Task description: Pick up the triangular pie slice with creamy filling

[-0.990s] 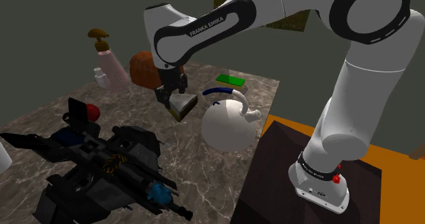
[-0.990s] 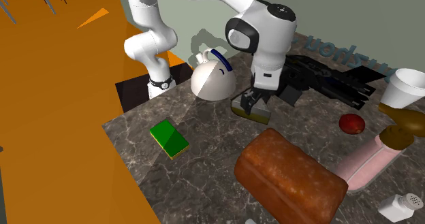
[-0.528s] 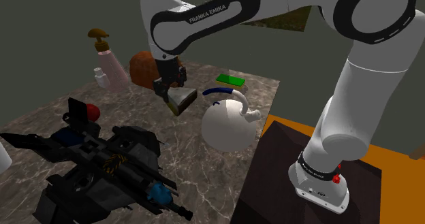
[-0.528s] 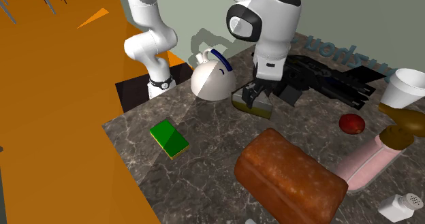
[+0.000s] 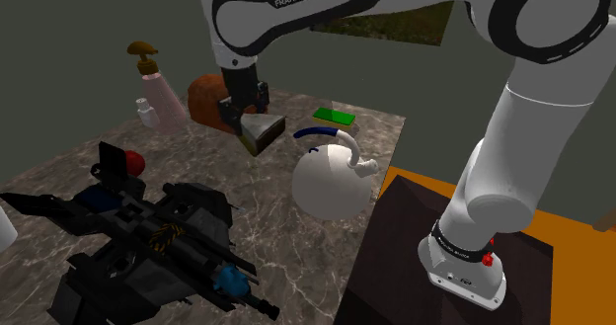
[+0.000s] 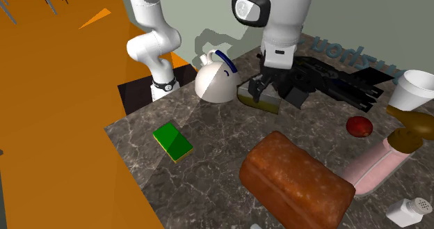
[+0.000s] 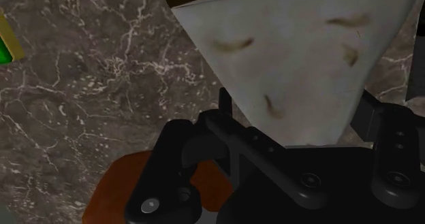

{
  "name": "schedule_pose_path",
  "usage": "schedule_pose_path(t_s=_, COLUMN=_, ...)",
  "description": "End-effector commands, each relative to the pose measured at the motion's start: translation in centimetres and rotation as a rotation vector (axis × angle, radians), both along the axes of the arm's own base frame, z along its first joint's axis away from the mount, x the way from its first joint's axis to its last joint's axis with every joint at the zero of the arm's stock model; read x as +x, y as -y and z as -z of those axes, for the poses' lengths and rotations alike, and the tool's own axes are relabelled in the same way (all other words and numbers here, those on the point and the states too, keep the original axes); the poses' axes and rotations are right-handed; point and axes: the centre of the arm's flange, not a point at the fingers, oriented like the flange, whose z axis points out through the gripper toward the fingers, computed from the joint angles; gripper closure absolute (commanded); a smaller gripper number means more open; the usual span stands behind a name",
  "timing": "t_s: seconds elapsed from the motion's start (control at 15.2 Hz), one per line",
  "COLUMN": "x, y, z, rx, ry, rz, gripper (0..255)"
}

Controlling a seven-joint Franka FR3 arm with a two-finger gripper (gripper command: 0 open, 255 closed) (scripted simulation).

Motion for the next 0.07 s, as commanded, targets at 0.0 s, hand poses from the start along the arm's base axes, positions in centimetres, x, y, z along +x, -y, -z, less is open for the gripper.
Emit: schedule_pose_path(t_s=0.0, x=0.02, y=0.01, z=-0.39, rx=0.0, ry=0.0, rz=0.0, gripper=255)
